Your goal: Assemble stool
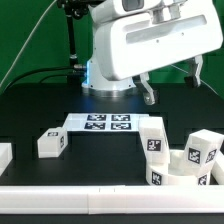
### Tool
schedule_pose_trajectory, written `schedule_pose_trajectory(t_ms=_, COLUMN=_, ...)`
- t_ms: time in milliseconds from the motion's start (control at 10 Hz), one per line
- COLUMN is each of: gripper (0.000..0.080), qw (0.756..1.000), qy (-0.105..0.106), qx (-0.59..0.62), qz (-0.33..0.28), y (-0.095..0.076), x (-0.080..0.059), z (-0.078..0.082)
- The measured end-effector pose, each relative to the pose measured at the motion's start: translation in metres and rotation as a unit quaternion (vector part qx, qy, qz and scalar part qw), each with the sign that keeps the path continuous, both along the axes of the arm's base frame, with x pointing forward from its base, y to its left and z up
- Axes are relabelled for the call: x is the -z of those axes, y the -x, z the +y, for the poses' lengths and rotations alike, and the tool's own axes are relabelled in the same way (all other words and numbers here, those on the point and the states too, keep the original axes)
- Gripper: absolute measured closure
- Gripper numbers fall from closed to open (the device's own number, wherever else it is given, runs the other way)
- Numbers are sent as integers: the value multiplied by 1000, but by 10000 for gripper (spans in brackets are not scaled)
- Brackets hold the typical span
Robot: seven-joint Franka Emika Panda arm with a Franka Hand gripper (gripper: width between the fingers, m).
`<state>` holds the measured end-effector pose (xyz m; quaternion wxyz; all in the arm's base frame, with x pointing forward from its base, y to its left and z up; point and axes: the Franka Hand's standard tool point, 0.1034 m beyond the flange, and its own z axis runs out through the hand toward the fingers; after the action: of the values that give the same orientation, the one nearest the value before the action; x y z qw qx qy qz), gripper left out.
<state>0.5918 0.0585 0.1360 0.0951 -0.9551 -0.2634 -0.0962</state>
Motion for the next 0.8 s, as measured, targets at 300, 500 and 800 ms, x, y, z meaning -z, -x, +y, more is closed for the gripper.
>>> schedule_pose_trajectory(t_ms=300, gripper=150, qw=992, qy=17, qx=-117, qz=-33, y=-1, x=6, z=-9)
schedule_pose_trajectory(t_ms=500, gripper=150, qw=976, qy=49, qx=-203, qz=-55, y=-3, x=7, z=-11)
schedule_pose_trajectory(t_ms=800, gripper=150, qw=969, qy=76, qx=-213, qz=-99, y=3, x=18, z=-5)
